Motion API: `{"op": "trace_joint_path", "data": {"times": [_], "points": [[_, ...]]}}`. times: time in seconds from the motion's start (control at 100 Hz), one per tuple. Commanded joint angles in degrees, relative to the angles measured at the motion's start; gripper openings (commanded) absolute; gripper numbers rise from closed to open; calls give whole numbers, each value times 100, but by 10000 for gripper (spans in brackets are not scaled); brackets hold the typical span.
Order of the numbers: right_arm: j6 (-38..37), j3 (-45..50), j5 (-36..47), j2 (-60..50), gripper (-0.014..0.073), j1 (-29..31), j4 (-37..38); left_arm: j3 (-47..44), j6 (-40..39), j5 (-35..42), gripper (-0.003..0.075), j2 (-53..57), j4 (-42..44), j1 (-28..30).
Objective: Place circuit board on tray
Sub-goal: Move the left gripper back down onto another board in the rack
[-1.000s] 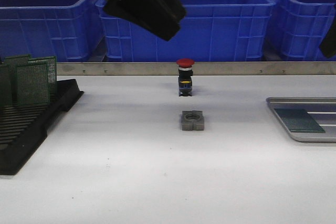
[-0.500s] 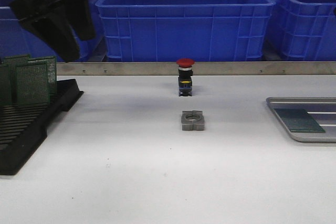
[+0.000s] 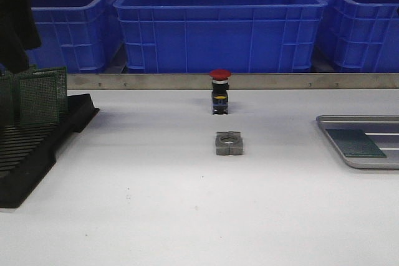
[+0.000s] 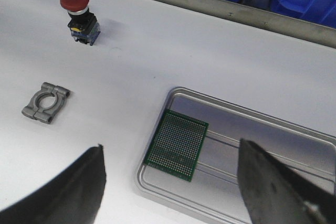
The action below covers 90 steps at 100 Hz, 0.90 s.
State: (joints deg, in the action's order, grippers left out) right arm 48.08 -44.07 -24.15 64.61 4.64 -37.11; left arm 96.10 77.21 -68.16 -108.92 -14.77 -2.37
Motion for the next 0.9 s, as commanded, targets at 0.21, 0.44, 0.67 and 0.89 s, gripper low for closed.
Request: {"op": "trace_joint_path", "data": {"times": [0.21, 0.44, 0.67, 0.89], "points": [[42, -123, 205, -131, 539, 4, -137, 189, 0, 412, 566, -141, -194, 42], [42, -123, 147, -131, 539, 4, -137, 189, 99, 369, 566, -466, -237, 32], [42, -123, 168, -131, 538, 4, -137, 189, 121, 145, 478, -466, -263, 32], [42, -123, 187, -131, 538, 4, -137, 189, 121, -139, 94, -466, -300, 32]]}}
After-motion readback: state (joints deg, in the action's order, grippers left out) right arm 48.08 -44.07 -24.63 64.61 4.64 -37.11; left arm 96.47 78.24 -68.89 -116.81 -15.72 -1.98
